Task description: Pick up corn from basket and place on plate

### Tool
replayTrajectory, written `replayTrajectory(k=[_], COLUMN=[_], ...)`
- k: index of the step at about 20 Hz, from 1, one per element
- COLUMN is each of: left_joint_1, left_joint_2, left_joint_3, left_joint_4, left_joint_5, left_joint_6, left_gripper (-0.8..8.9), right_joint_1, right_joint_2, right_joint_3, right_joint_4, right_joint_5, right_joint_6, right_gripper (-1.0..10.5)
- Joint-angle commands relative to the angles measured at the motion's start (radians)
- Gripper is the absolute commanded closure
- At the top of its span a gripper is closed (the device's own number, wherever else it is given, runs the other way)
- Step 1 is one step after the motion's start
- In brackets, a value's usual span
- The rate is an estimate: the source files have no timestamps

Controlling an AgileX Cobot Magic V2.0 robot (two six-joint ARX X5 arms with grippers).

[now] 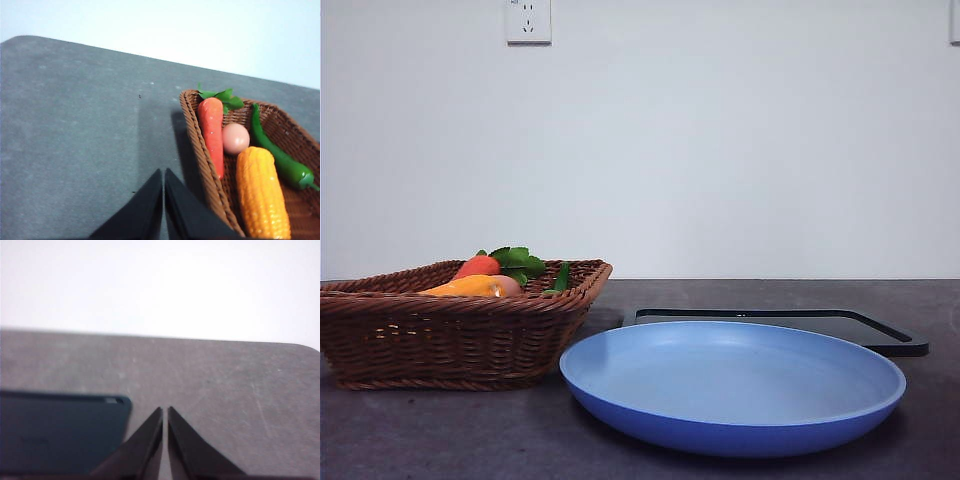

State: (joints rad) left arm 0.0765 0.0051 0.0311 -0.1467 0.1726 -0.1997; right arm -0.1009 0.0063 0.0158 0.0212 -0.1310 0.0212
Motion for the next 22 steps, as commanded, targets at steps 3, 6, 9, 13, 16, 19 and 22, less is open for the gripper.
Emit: replayTrajectory(k=[3,6,9,13,16,19,22], left_joint_1=[0.003,0.003,0.003,0.003,0.003,0.003,0.003], left_joint_2=[-0.002,-0.002,-0.002,0.0,0.01,0.042,0.092], left_joint_3=[-0.026,-0.022,0.005,0.07,0.145,0.227,0.308], left_joint_4=[0.013,0.013,0.011,-0.005,-0.061,-0.121,-0.161], left_joint_5=[0.004,0.006,0.026,0.072,0.083,0.122,0.175], left_joint_6=[-0.119,-0.191,-0.245,-0.262,-0.262,-0.251,-0.222], left_gripper=[8.06,8.06,8.06,8.06,8.06,8.06,8.06], right_joint_1=[0.0,0.0,0.0,0.0,0.0,0.0,0.0], right_joint_2=[-0.003,-0.003,-0.003,-0.003,-0.002,0.013,0.041], right_joint_3=[-0.003,-0.002,-0.001,0.032,0.103,0.196,0.29], right_joint_4=[0.002,0.002,0.029,0.042,-0.02,-0.116,-0.191], right_joint_5=[0.001,-0.013,-0.082,-0.112,-0.116,-0.116,-0.137], right_joint_6=[0.164,0.216,0.278,0.407,0.426,0.42,0.393], right_gripper=[9.4,9.4,9.4,9.4,9.4,9.4,9.4])
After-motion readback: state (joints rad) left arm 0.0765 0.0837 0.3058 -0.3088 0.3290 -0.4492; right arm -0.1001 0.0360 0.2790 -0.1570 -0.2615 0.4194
